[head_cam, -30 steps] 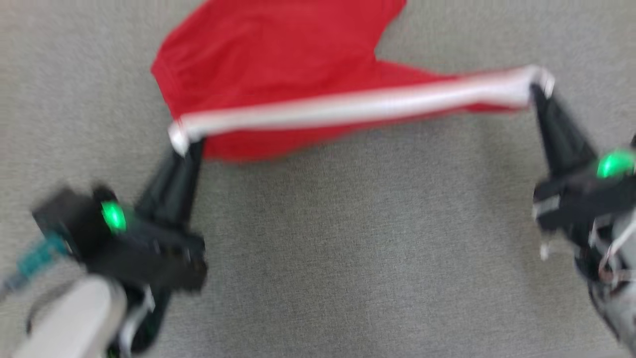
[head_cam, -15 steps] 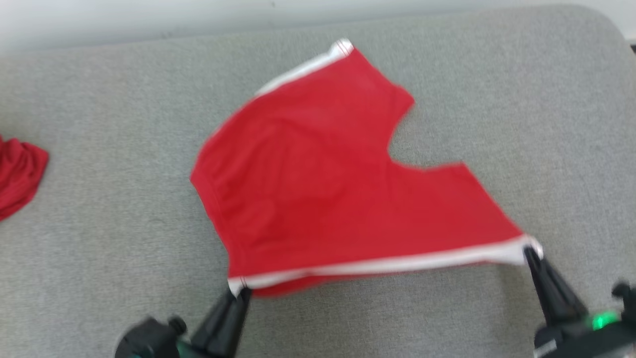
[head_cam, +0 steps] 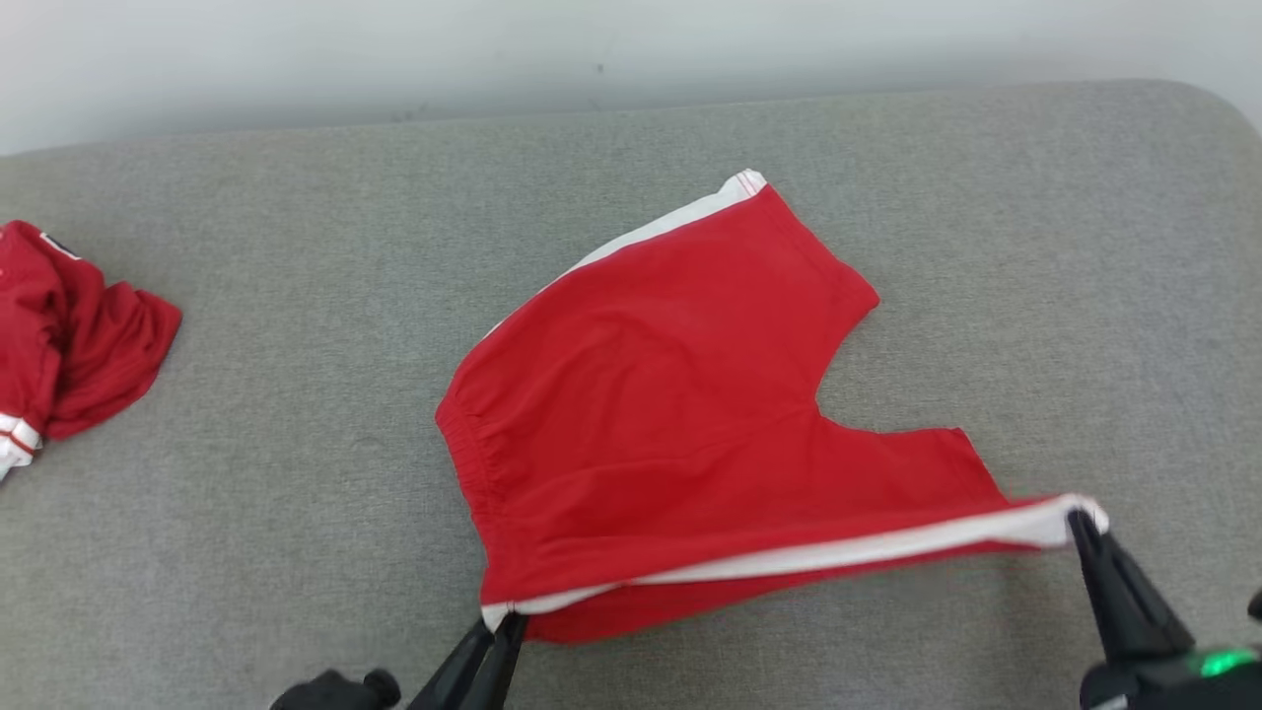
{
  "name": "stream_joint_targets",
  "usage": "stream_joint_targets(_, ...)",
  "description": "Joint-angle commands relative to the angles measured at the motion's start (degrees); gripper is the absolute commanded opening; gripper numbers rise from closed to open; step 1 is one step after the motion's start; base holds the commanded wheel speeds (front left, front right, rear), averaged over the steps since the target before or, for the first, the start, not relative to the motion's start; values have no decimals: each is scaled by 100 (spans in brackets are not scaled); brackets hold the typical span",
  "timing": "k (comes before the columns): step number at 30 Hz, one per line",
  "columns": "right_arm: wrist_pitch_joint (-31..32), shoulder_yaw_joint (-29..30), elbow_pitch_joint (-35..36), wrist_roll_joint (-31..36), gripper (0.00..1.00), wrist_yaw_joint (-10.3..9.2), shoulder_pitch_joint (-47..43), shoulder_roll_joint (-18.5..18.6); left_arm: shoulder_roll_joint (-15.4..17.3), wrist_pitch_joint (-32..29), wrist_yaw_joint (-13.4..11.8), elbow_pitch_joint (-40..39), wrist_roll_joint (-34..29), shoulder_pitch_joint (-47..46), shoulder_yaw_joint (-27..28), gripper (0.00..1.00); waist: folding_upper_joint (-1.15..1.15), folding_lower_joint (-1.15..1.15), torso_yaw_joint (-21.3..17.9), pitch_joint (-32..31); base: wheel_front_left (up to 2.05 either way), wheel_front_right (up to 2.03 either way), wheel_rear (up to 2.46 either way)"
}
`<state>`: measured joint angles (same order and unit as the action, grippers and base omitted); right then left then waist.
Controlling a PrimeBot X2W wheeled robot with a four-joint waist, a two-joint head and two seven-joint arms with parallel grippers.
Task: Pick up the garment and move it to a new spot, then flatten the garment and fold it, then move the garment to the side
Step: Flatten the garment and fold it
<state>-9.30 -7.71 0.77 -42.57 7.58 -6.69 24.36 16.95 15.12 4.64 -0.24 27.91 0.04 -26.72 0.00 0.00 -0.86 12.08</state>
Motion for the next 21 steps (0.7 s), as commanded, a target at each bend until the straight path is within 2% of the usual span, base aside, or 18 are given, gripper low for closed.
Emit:
stream_joint_targets(1,105,65,61,60,0,-17,275,37,-41,4,73,36,-101,-221,32,0,0,0,87,18,0,0,0)
stream_joint_targets(5,355,-96,76,179,0,-16,1048,206,-112,4,174,159,-197,-704,21,0,0,0,206,122,0,0,0)
stream_joint_targets(9,518,-305,-201,214,0,-16,2046,341,-167,4,230,410,-156,-1331,-26,0,0,0,372,299,0,0,0)
stream_joint_targets(17,694,-919,-1495,355,0,-16,4103,511,-608,3,277,1320,167,-2622,-9,0,0,0,859,758,0,0,0)
stream_joint_targets(18,694,-919,-1495,355,0,-16,4103,511,-608,3,277,1320,167,-2622,-9,0,0,0,859,758,0,0,0)
stream_joint_targets(21,640,-1255,-2113,466,0,-16,4810,490,-731,3,279,1657,255,-3059,-136,0,0,0,1012,946,0,0,0)
